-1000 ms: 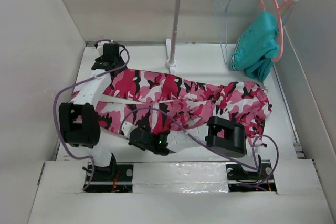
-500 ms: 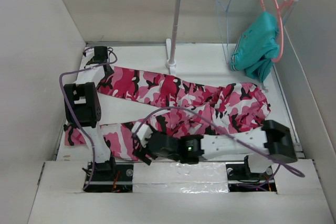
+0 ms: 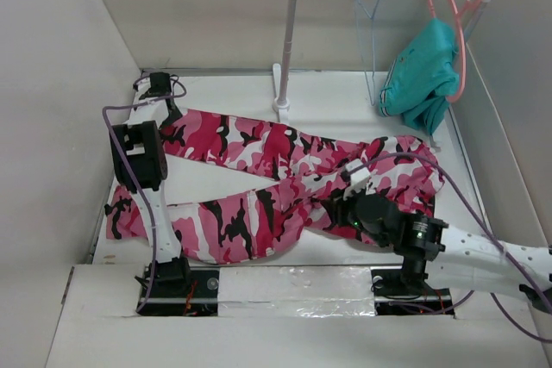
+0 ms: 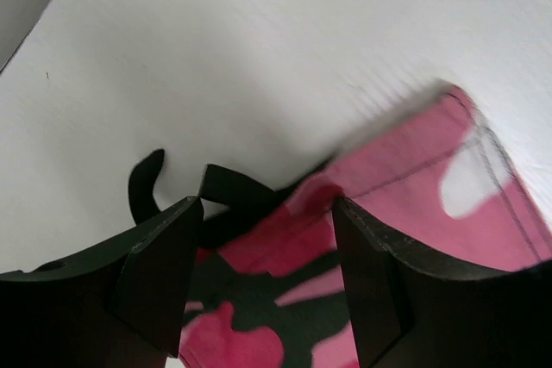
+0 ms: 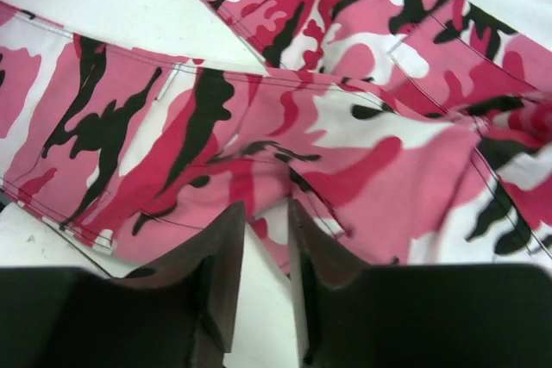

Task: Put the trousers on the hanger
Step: Flatten out the trousers at the center of the board.

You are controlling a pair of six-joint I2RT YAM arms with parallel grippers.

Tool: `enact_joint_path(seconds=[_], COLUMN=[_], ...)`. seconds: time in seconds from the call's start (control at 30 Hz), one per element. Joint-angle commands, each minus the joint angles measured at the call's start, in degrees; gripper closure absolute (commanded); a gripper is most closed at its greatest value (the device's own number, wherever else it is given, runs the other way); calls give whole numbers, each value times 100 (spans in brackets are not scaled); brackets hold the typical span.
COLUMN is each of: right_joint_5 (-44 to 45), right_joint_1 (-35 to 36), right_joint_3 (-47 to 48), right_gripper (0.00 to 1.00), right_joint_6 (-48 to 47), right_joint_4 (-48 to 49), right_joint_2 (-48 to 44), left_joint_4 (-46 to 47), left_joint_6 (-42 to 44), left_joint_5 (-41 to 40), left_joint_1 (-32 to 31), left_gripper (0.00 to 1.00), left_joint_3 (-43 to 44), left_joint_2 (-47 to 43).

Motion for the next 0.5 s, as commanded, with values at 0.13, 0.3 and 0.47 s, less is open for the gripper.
enact_joint_path(seconds=[0.13,0.3,0.47], right_joint_5=[-273,498,1046], right_joint_1=[-307,-368,-1105], right_joint_3=[-389,-126,-266], right_gripper=[51,39,67], right_joint_6=[330,620,778], right_joint_4=[-139,-737,-1098], right_joint_2=[-772,-877,-1404], left_joint_4=[-254,-412,-18], left_joint_6=[309,301,-472], left_joint_5=[454,208,101], left_joint_1=[190,128,573], left_gripper=[52,94,100], left_joint_3=[271,315,-465], left_joint_2=[387,379,-569])
